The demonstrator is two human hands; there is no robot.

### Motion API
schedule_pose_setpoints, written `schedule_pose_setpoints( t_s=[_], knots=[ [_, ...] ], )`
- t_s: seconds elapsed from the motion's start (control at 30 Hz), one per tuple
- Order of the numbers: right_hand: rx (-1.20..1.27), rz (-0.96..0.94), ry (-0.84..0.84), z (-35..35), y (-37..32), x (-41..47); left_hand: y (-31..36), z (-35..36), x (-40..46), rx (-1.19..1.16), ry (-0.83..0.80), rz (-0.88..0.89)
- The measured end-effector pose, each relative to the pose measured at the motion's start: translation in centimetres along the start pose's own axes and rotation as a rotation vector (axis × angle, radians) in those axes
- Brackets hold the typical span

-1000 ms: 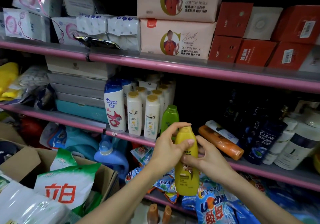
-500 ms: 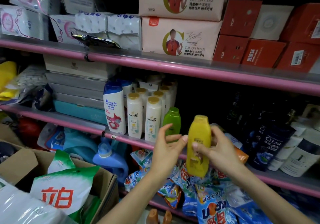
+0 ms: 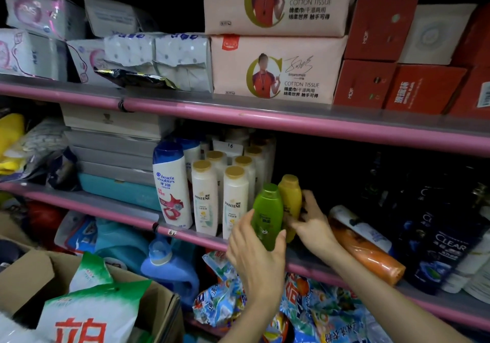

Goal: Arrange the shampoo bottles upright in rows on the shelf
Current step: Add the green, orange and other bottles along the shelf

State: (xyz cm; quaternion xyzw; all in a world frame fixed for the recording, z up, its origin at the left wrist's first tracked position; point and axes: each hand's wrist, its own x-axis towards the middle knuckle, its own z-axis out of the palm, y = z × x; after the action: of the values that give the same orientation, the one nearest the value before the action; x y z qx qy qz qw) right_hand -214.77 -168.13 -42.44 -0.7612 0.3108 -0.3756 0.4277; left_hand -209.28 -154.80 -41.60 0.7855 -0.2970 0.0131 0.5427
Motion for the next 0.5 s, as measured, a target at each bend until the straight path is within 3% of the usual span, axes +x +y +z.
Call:
schedule_pose_setpoints(
  t_s=[0.17, 0.5],
  knots=[
    [0.042, 0.041, -0.105, 0.1, 2.3, -0.5, 1.0, 0.5, 1.9, -0.042, 0.036, 0.204],
    [0.064, 0.026, -0.074, 2.1, 3.7, 0.0, 2.5, 1.9, 3.7, 0.046, -0.007, 0.127]
  ],
)
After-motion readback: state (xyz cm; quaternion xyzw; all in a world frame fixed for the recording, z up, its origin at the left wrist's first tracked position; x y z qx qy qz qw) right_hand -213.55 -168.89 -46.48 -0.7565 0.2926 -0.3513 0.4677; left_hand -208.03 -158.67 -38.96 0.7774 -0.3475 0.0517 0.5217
